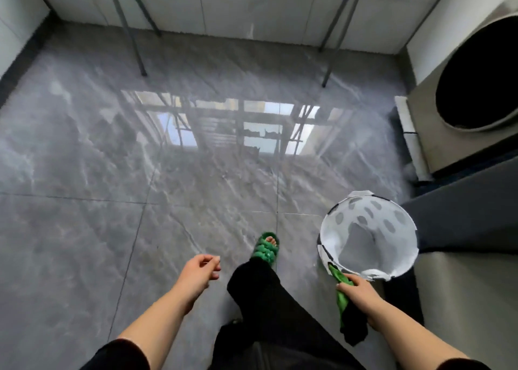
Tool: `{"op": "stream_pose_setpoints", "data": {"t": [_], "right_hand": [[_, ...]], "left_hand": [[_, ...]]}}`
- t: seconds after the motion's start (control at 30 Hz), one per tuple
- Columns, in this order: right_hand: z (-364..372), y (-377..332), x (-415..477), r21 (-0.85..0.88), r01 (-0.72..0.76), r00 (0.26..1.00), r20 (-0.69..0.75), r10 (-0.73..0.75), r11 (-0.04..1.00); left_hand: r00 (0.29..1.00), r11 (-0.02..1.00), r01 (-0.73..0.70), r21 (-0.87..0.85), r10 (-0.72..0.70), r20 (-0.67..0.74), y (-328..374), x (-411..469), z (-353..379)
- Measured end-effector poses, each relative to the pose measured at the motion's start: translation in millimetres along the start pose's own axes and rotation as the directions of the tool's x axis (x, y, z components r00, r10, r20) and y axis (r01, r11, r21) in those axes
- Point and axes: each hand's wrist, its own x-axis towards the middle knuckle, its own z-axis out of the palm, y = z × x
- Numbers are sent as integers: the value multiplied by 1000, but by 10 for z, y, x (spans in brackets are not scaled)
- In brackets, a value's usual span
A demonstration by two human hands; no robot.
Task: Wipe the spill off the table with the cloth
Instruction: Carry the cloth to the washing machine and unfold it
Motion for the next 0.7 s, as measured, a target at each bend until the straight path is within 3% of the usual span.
{"op": "stream_pose_setpoints", "data": {"t": [0.27, 0.57, 0.7], "right_hand": [[-239, -1086, 781, -3, -54, 998, -44, 54, 999], [-585, -3205, 1615, 288, 112, 993, -79, -93, 951], [-751, -3874, 2063, 375, 109, 992, -94, -79, 921]], "left_hand": [[999, 990, -22, 139, 16, 39, 1427, 878, 169], [999, 976, -18, 215, 27, -40, 2905, 1921, 55], [1000, 964, -18, 264, 22, -13, 3639, 2552, 134]]}}
